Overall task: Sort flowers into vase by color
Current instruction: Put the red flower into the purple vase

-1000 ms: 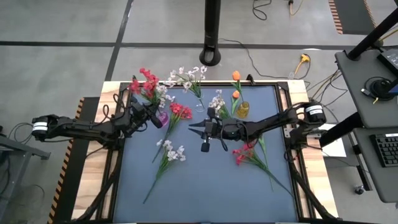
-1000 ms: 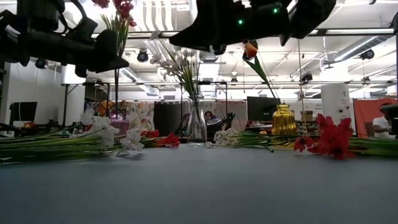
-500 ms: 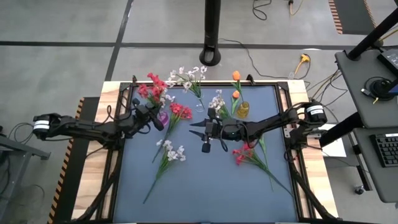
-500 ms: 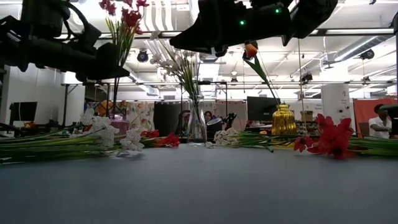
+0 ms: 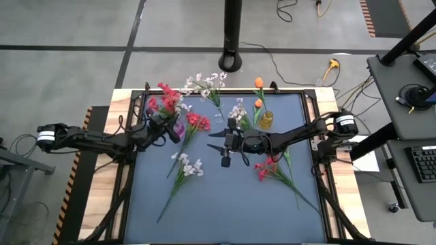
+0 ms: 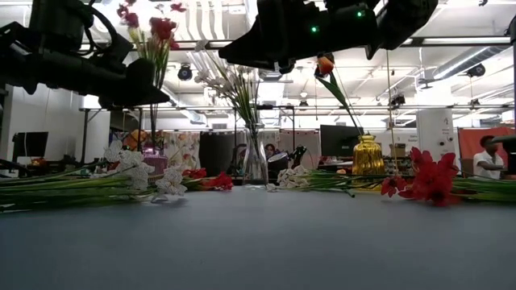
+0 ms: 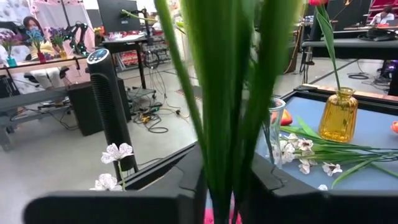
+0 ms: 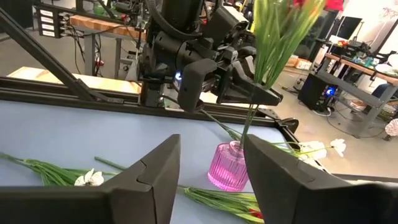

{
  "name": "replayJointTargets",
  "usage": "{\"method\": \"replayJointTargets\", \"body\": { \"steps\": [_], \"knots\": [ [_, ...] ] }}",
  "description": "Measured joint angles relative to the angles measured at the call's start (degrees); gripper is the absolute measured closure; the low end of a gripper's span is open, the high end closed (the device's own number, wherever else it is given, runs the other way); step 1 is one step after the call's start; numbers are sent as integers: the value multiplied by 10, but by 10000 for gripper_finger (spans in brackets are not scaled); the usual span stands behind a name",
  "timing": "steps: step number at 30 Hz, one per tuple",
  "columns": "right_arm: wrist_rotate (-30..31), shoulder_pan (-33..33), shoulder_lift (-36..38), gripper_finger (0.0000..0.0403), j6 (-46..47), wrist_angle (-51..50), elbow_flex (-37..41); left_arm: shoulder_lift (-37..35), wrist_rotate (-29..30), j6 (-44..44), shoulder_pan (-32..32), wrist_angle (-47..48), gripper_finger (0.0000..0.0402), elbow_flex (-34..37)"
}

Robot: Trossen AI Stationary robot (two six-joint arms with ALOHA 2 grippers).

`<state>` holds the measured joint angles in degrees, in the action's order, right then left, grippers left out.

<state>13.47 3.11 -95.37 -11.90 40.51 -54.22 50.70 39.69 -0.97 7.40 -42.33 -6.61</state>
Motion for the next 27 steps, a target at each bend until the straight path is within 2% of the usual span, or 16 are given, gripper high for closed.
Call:
{"method": "replayJointTargets", "body": {
  "steps": [6,18,23,27],
  "knots": [
    [0,0,0,214,8,0,0,0,1,12,0,7,297,0],
    [0,0,0,204,23,-13,0,-2,3,38,-8,31,163,0],
    [0,0,0,204,25,-14,0,-3,3,23,-22,39,133,0],
    [0,0,0,204,25,-14,0,-12,16,21,-33,49,125,0]
  ]
}}
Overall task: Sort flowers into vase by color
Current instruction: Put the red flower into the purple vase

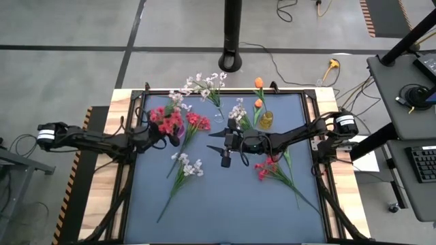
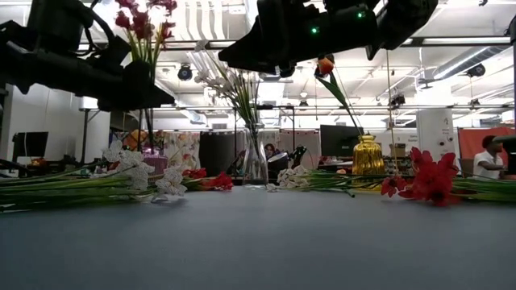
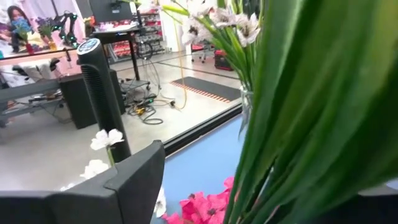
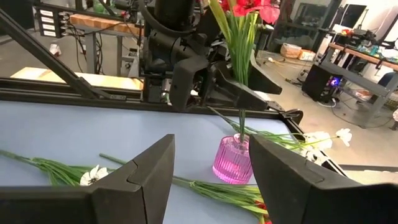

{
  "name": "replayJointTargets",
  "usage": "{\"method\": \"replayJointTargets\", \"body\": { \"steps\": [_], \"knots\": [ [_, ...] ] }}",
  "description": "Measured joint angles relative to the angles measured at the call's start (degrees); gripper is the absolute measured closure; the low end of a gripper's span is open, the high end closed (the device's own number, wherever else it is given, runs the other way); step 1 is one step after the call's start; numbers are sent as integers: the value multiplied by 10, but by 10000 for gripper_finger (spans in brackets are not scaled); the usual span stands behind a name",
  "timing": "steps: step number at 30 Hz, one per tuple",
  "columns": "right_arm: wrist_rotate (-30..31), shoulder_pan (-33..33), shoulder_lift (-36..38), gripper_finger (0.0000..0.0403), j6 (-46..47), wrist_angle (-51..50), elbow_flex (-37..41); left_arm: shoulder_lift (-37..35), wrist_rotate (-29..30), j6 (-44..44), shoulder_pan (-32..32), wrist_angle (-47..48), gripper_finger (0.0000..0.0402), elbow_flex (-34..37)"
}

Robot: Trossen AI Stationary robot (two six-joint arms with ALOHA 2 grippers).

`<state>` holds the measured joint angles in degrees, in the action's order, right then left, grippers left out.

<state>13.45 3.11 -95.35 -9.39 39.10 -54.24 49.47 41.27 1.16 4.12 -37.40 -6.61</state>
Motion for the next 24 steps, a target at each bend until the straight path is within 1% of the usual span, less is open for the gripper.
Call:
{"method": "replayJointTargets", "body": {
  "steps": [3,6,12,18,21,24],
  "knots": [
    [0,0,1,204,6,-3,0,-15,18,-2,-9,25,125,0],
    [0,0,1,204,6,-4,0,-33,18,-2,-18,60,125,-8],
    [0,0,1,204,5,-8,-5,-59,18,22,-26,169,125,-44],
    [0,0,1,204,4,-13,-6,-67,17,62,-26,305,120,-95],
    [0,0,1,204,4,-15,-6,-67,17,75,-27,347,112,-108],
    [0,0,1,204,4,-19,-6,-69,17,81,-27,368,104,-114]
  ]
}}
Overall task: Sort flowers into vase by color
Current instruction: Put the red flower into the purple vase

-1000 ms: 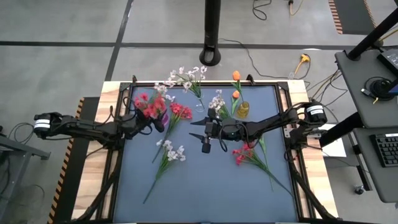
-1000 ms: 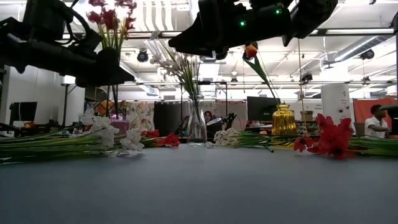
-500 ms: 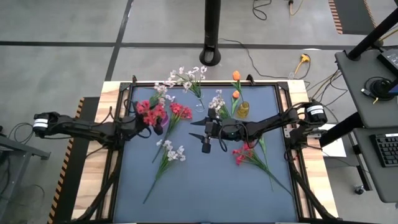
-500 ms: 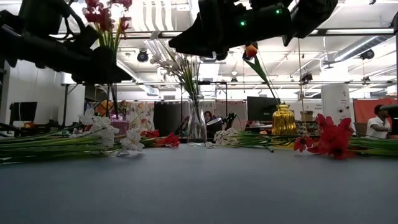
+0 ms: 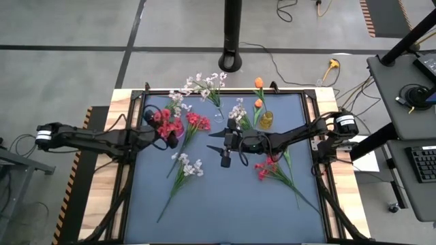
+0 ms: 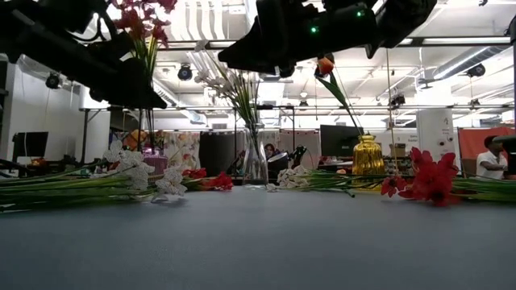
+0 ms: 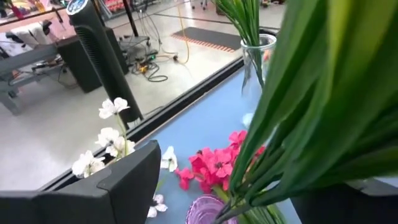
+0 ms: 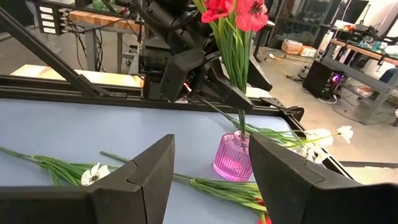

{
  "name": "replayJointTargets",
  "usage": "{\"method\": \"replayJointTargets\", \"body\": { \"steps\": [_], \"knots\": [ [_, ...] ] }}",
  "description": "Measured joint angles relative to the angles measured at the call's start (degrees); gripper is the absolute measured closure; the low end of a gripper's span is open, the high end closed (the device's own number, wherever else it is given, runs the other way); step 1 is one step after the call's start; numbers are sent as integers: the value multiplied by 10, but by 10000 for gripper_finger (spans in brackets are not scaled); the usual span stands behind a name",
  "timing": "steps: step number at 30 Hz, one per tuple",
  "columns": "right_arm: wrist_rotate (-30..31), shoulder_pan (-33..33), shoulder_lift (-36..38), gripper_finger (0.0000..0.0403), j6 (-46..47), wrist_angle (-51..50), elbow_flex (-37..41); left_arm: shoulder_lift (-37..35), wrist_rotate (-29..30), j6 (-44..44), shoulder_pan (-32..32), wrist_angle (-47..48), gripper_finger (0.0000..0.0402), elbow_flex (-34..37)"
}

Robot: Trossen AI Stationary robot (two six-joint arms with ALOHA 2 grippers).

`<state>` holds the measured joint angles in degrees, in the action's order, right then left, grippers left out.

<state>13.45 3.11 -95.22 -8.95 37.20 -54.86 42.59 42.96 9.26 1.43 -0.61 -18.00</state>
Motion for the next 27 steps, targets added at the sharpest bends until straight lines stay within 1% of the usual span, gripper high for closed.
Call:
{"method": "replayJointTargets", "body": {
  "steps": [5,10,15,18,20,23,27],
  "knots": [
    [0,0,0,204,0,-6,0,-7,0,12,-2,49,95,-16],
    [0,0,0,204,-1,-6,0,-16,-1,40,-15,150,93,-53],
    [0,0,0,204,-3,-6,0,-19,-21,49,-23,216,93,-85],
    [-1,0,3,204,5,-15,0,-18,-21,58,-23,253,93,-97],
    [1,-1,14,204,28,-77,-9,-19,-26,67,-23,282,93,-104],
    [15,-7,41,204,63,-230,-36,-23,-36,75,-25,295,93,-104],
    [17,-8,84,204,96,-439,-64,-29,-49,82,-26,310,93,-99]
  ]
}}
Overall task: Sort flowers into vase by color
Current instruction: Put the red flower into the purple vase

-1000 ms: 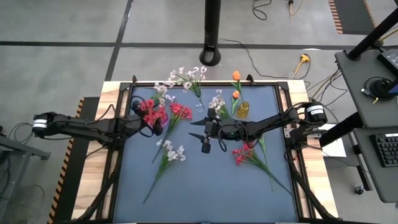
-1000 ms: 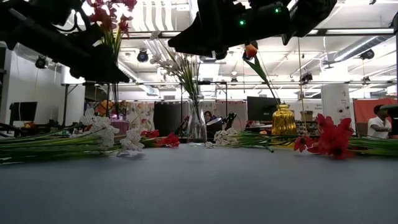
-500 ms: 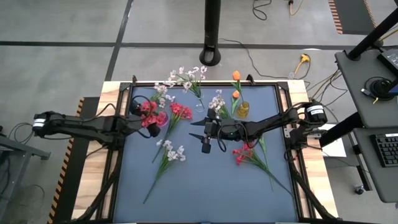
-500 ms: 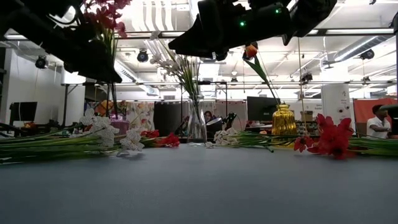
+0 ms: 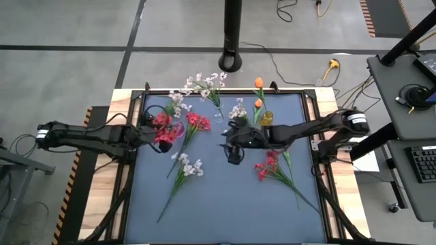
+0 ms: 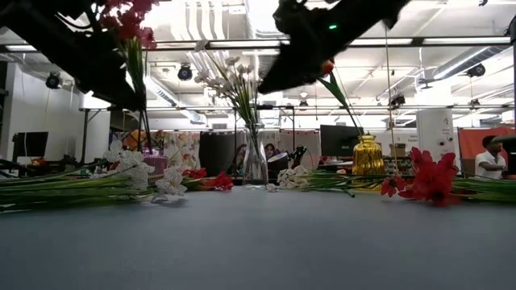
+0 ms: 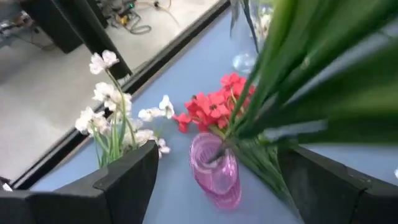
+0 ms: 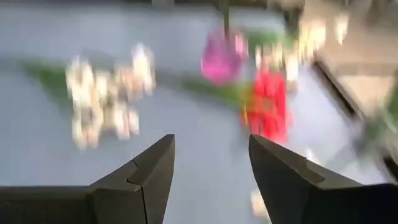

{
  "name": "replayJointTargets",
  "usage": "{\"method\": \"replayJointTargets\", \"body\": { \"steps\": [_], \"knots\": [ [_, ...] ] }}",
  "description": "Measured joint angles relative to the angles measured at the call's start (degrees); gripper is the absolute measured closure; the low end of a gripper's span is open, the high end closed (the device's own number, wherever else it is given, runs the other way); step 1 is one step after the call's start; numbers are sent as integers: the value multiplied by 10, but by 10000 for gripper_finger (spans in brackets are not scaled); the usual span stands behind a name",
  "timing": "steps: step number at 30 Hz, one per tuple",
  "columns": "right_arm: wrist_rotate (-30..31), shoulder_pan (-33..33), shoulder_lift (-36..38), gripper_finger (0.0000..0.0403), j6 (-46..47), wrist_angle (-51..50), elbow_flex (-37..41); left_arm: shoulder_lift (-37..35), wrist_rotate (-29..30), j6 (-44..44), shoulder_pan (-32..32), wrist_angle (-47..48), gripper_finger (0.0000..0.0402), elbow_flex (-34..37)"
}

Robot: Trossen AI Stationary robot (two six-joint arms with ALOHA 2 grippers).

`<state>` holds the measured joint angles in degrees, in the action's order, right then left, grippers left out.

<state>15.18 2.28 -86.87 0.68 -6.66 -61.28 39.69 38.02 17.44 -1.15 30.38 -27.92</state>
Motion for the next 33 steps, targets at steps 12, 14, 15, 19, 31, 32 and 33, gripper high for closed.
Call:
{"method": "replayJointTargets", "body": {
  "steps": [12,14,15,19,31,32,33],
  "knots": [
    [-6,-2,87,204,95,-341,-25,-15,-1,-2,-1,13,93,-3],
    [-3,-2,111,204,146,-417,-33,-16,-1,-2,-1,12,93,-3],
    [-3,-2,121,204,168,-451,-33,-17,-1,-1,-1,12,93,-3],
    [-7,-2,170,204,230,-548,-31,-17,-9,17,-2,24,93,-9],
    [-38,-2,252,204,299,-604,-29,-15,-91,145,-2,157,93,-70],
    [-38,-2,252,204,300,-604,-29,-15,-105,157,-2,166,93,-74],
    [-40,-2,251,204,300,-604,-29,-14,-116,170,-2,177,93,-79]
  ]
}}
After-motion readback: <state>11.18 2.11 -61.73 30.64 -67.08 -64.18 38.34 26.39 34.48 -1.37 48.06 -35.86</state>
